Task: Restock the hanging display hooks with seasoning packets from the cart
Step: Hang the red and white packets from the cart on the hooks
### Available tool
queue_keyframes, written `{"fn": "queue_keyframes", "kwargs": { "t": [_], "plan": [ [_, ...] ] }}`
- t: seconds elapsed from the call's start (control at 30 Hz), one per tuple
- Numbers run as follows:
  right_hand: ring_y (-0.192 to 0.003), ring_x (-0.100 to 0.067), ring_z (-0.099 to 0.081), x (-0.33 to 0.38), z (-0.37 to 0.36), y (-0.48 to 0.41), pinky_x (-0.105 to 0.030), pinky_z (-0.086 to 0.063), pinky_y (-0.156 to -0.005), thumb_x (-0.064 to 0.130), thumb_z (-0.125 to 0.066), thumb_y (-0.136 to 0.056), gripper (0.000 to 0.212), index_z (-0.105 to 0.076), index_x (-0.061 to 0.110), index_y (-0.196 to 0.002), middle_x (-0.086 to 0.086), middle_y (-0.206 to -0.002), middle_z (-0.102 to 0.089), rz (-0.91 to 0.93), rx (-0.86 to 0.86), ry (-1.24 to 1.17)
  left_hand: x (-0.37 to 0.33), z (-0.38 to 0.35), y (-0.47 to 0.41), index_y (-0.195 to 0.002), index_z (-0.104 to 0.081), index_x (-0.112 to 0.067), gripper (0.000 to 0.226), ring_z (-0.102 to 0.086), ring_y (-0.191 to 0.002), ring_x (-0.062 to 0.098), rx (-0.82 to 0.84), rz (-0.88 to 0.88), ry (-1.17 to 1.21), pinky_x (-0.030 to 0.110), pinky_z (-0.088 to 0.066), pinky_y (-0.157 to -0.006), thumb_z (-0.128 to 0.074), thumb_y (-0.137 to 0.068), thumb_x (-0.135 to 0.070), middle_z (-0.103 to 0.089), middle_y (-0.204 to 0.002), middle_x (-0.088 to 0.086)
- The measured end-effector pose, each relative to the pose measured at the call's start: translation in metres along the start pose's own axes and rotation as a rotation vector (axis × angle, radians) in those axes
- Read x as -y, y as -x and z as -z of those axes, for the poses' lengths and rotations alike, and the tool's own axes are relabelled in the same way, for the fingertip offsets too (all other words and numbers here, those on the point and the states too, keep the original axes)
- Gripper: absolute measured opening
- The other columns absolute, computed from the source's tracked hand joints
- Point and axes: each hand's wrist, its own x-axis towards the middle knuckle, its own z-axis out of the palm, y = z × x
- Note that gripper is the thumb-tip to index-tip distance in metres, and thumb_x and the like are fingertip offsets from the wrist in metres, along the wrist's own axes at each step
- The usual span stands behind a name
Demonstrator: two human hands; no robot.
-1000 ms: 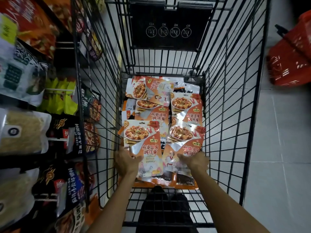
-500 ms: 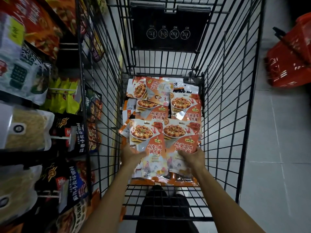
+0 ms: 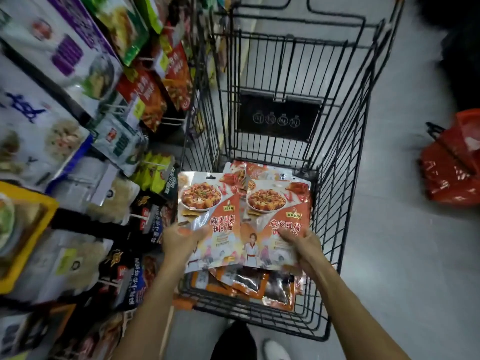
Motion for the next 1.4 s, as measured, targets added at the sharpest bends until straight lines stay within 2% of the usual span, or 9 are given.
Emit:
{"fn": "queue_keyframes", "kwargs": {
  "t": [0.17,0.3,0.47,0.6,0.7,0.87,1.03,1.13,1.4],
  "plan": [
    [-0.065,-0.033,-0.071,0.057,-0.025,0.062,-0.041,-0.059,-0.054,0.02,-0.083,-0.063,0.043,-0.055,0.009,-0.094,-0.009,-0.069,-0.074,0.171,0.212,0.073,-0.044,0.071,0.064,-0.039,-0.041,-0.019,0.053,-0.037,-0.042,0.013,-0.168,-0.176,0.151,0.025,-0.032,-0.045,-0.088,-0.062,-0.025,-0.037,-0.043,-0.006],
    [-0.073,-0.029,-0.073,0.093,-0.056,0.126,-0.037,-0.059,-0.056,0.029,-0.086,-0.056,0.056,-0.062,0.006,-0.101,-0.009,-0.08,-0.075,0.32,0.426,0.142,-0.076,0.134,0.135,-0.037,-0.032,-0.023,0.062,-0.033,-0.045,0.014,-0.389,-0.296,0.187,0.03,-0.028,-0.046,-0.086,-0.066,-0.025,-0.03,-0.046,0.002],
    [-0.06,-0.024,-0.07,0.122,-0.111,0.213,-0.034,-0.057,-0.055,0.027,-0.084,-0.059,0.02,-0.073,0.014,-0.07,-0.009,-0.069,-0.073,0.431,0.739,0.189,-0.1,0.226,0.231,-0.05,-0.044,-0.011,0.05,-0.034,-0.043,0.016,-0.628,-0.405,0.185,0.025,-0.028,-0.04,-0.085,-0.067,-0.034,-0.037,-0.049,0.008],
    [-0.068,-0.031,-0.072,0.122,-0.16,0.278,-0.043,-0.058,-0.058,0.029,-0.085,-0.059,0.022,-0.075,0.014,-0.072,-0.014,-0.079,-0.074,0.512,0.934,0.251,-0.098,0.291,0.313,-0.055,-0.045,-0.013,0.054,-0.031,-0.045,0.017,-0.816,-0.414,0.253,0.031,-0.028,-0.045,-0.086,-0.057,-0.047,-0.036,-0.053,0.007],
    [-0.069,-0.033,-0.071,0.107,-0.199,0.331,-0.044,-0.058,-0.057,0.029,-0.085,-0.058,0.036,-0.072,0.008,-0.083,-0.018,-0.083,-0.074,0.539,1.079,0.321,-0.087,0.336,0.38,-0.058,-0.046,-0.011,0.058,-0.029,-0.039,0.015,-0.96,-0.393,0.289,0.029,-0.027,-0.037,-0.083,-0.049,-0.054,-0.036,-0.052,0.008],
    [-0.071,-0.026,-0.072,0.057,-0.257,0.418,-0.033,-0.058,-0.06,0.017,-0.082,-0.063,0.027,-0.071,0.005,-0.085,-0.013,-0.083,-0.075,0.598,1.301,0.343,-0.049,0.392,0.482,-0.055,-0.049,-0.006,0.063,-0.037,-0.045,0.02,-1.166,-0.362,0.296,0.029,-0.032,-0.042,-0.08,-0.048,-0.061,-0.042,-0.05,0.01],
    [-0.063,-0.007,-0.069,-0.007,-0.292,0.494,-0.016,-0.053,-0.056,0.004,-0.074,-0.075,0.01,-0.071,0.009,-0.082,0.002,-0.072,-0.075,0.647,1.445,0.371,0.001,0.434,0.548,-0.075,-0.058,0.001,0.038,-0.062,-0.065,0.042,-1.291,-0.334,0.361,0.055,-0.052,-0.066,-0.084,-0.069,-0.026,-0.063,-0.074,0.032],
    [-0.071,-0.011,-0.072,-0.043,-0.302,0.527,-0.021,-0.054,-0.062,0.013,-0.077,-0.071,0.018,-0.071,0.01,-0.088,-0.001,-0.081,-0.076,0.669,1.517,0.447,0.038,0.453,0.571,-0.069,-0.058,-0.008,0.031,-0.051,-0.042,0.021,-1.315,-0.291,0.331,0.037,-0.045,-0.051,-0.082,-0.07,-0.028,-0.056,-0.049,0.007],
    [-0.085,-0.022,-0.072,-0.136,-0.326,0.589,-0.036,-0.055,-0.076,0.02,-0.08,-0.071,0.025,-0.073,0.01,-0.093,-0.004,-0.09,-0.076,0.663,1.527,0.532,0.116,0.532,0.609,-0.055,-0.048,-0.005,0.043,-0.043,-0.036,0.016,-1.334,-0.181,0.367,0.027,-0.039,-0.044,-0.079,-0.074,-0.026,-0.046,-0.04,0.004]
  ]
}}
